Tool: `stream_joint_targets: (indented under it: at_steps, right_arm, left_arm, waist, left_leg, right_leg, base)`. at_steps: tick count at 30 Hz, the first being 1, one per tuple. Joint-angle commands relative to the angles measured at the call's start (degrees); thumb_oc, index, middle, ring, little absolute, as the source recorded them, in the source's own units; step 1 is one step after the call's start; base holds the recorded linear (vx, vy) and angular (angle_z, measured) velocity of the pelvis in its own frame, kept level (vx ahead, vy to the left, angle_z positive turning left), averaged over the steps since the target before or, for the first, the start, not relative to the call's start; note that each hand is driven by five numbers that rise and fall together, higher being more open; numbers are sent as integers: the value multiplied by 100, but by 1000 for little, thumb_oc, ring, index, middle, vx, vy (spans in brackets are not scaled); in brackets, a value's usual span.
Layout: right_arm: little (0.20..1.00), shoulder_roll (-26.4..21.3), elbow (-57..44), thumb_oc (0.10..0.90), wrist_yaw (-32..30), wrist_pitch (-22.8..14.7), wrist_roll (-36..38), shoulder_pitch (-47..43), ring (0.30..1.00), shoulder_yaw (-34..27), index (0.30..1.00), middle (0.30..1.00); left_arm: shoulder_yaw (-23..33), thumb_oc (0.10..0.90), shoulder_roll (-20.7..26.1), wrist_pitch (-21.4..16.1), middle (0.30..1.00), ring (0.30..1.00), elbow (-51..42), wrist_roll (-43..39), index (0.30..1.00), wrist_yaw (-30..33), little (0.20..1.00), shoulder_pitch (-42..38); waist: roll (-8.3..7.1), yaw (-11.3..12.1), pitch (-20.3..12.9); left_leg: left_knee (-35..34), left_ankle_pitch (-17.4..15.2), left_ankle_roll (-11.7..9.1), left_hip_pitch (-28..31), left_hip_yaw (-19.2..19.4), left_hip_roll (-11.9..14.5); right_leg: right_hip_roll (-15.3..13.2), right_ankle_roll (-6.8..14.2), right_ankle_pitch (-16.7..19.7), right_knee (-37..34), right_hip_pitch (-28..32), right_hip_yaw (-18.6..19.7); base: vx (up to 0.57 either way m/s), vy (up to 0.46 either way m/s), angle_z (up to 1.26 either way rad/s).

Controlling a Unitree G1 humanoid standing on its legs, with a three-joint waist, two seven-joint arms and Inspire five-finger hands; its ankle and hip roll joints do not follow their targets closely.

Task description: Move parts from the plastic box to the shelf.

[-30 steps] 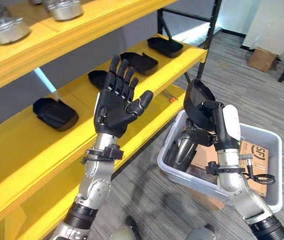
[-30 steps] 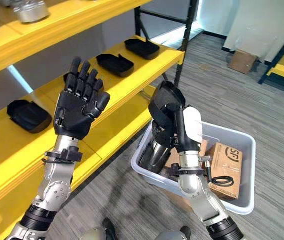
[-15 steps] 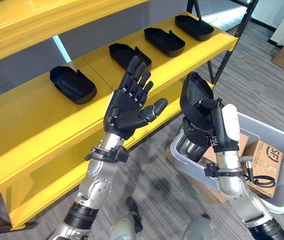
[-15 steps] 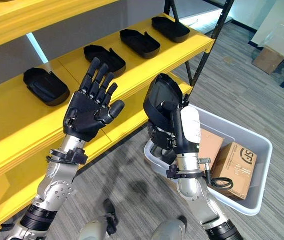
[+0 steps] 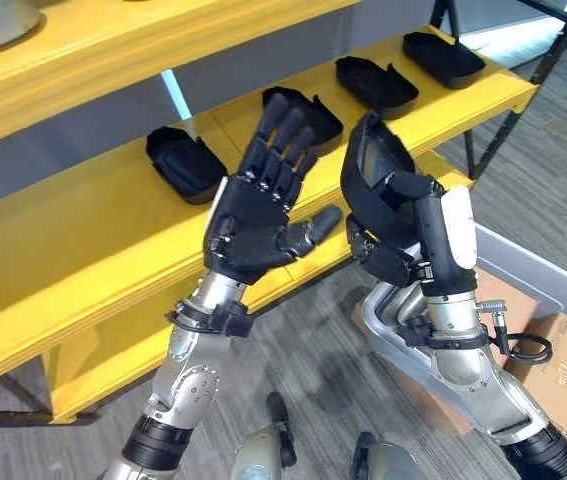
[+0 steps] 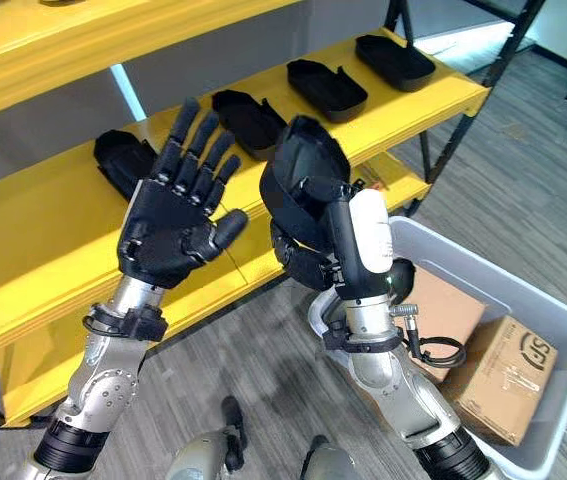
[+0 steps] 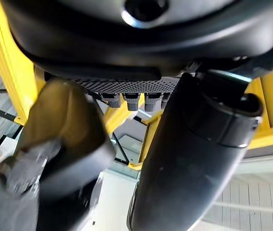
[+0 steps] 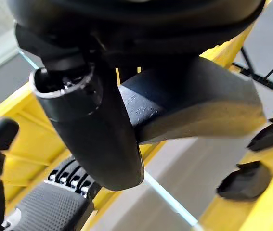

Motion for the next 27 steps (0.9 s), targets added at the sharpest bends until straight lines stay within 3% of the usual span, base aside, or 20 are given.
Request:
stream_joint_targets:
  at_steps: [1, 4, 6, 10, 11, 14, 15, 19, 23, 27]
  right_arm:
    - [300, 65, -644, 400, -841, -773, -102, -500, 300, -263, 300, 300]
    - [300, 33, -630, 400, -1066, -798, 76, -529, 300, -339, 300, 300]
    - [300, 28, -645, 400, -948, -877, 197, -534, 300, -391, 300, 300]
    - [300, -29, -825, 400, -446, -1174, 272, -597, 300, -415, 300, 300]
    - [300, -98, -887, 400, -365, -1141, 300, -686, 300, -374, 300, 300]
    - [300, -202, -946, 400, -310, -1012, 375, -820, 300, -368, 300, 300]
    - [300, -204, -958, 400, -303, -984, 374, -826, 300, -371, 300, 300]
    - [300, -229, -921, 400, -349, -816, 496, -832, 300, -474, 300, 300]
    - [300, -108, -908, 400, 82, -760, 520, -1086, 300, -482, 300, 300]
    - [300, 90, -1009, 400, 225, -694, 437, -1062, 300, -448, 300, 300]
  left_arm:
    - [218, 900, 74, -536, 1000, 1000, -498, -138, 1000, 13, 1000, -549]
    - [277, 900, 126, -684, 1000, 1000, -545, -255, 1000, 20, 1000, -516]
    - [276, 900, 93, -719, 1000, 1000, -561, -254, 1000, 73, 1000, -529]
    - [230, 900, -91, -805, 1000, 1000, -635, -445, 1000, -559, 1000, -705]
    - [129, 900, -168, -858, 1000, 1000, -692, -434, 1000, -441, 1000, -788]
    - [15, 900, -228, -711, 1000, 1000, -709, -82, 1000, 496, 1000, -979]
    - [-1, 900, -238, -688, 1000, 1000, -700, -31, 1000, 594, 1000, -1005]
    - [-95, 900, -272, -583, 1000, 1000, -450, -84, 1000, 630, 1000, -1117]
    - [-82, 900, -264, -412, 1000, 1000, -428, -158, 1000, 562, 1000, -969]
    - [27, 900, -161, -323, 1000, 1000, -446, -162, 1000, 379, 1000, -840]
  waist:
    - [-231, -224, -504]
    - [-186, -290, -536]
    - [-167, -322, -555]
    - [-47, -429, -660]
    - [-3, -480, -674]
    - [63, -665, -712]
    - [66, -674, -712]
    - [86, -629, -635]
    - [78, -359, -568]
    - [1, -124, -532]
  left_leg:
    - [1210, -1761, -502, 415, 470, 481]
    - [1494, -1808, -587, 545, 367, 889]
    - [1506, -1743, -644, 635, 297, 1022]
    - [1179, -880, -1105, 1094, -39, 1667]
    - [1117, -454, -1298, 1148, 30, 2001]
    - [852, -486, -1371, 1446, 640, 2194]
    - [824, -445, -1390, 1460, 666, 2200]
    - [1179, -794, -1233, 1147, 434, 1932]
    - [1262, -1779, -855, 1089, 261, 1343]
    - [1361, -2060, -673, 1030, 93, 1066]
  right_leg:
    - [271, -146, 214, -650, 158, -40]
    - [142, -280, 31, -371, 27, -30]
    - [81, -297, -25, -214, -67, -20]
    - [-217, -341, -304, 598, -592, -9]
    - [-419, -353, -442, 969, -779, -50]
    - [-816, -288, -556, 1424, -977, -273]
    - [-839, -281, -562, 1455, -989, -274]
    - [-999, -68, -550, 1520, -920, 16]
    - [-1465, 290, 239, 926, -641, -99]
    - [-1790, 414, 626, 678, -466, -182]
  base:
    - [-148, 89, 48]
    - [-130, 188, -11]
    - [-114, 230, -31]
    - [-193, 492, -12]
    - [-256, 659, -2]
    - [-185, 435, 16]
    - [-176, 496, 56]
    - [-127, 410, 44]
    - [-148, 413, 25]
    - [-102, 191, 31]
